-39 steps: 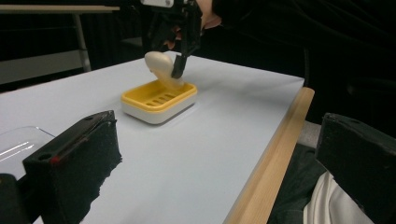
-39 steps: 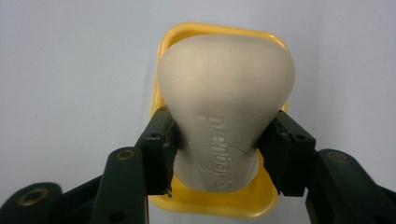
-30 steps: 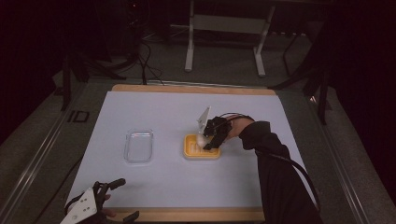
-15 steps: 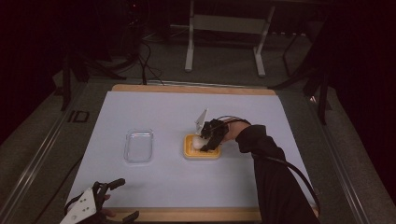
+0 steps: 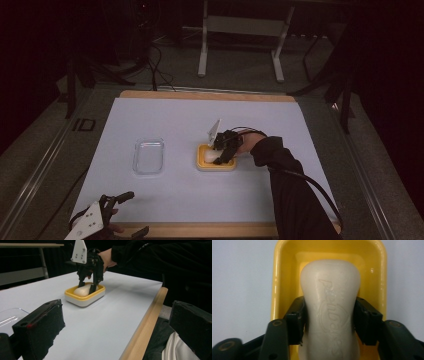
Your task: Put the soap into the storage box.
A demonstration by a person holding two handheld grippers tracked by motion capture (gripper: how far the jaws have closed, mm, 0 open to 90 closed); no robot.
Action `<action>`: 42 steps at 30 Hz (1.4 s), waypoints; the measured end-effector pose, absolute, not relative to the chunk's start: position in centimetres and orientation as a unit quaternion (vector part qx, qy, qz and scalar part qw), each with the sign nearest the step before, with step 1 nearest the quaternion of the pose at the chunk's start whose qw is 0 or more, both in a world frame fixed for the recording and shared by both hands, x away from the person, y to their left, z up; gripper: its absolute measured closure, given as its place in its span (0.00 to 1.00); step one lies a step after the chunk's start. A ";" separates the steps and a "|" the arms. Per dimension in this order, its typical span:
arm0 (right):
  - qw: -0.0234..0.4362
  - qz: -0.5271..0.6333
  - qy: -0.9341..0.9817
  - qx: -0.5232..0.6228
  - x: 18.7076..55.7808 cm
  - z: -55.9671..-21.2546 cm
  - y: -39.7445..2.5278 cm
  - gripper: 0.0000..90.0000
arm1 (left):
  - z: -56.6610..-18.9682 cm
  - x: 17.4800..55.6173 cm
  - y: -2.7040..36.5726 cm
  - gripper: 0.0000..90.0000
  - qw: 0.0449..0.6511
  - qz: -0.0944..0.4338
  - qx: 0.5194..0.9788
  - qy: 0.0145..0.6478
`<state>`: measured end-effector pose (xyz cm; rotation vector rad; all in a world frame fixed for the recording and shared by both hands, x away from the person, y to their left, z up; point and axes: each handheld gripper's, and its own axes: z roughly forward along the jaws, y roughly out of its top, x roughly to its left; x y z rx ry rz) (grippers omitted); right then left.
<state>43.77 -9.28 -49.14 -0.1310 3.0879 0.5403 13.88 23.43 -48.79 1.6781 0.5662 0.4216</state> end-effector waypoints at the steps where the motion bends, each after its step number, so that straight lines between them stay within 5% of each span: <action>1: 0.000 0.173 0.984 -0.041 43.7 -49.0 -9.3 0.51 | -48.8 13.9 23.4 0.00 0.613 0.183 0.728 0.246; 12: 0.021 0.183 0.982 -0.041 43.2 -46.9 -9.7 0.45 | -48.8 13.8 23.5 0.00 0.614 0.183 0.727 0.247; 27: 0.061 0.214 0.973 0.064 42.7 -44.5 -10.9 0.12 | -48.8 13.8 23.4 0.00 0.612 0.184 0.727 0.250; 42: 0.090 0.275 0.938 0.189 41.3 -43.5 -13.9 0.13 | -48.8 14.1 23.3 0.00 0.611 0.178 0.729 0.253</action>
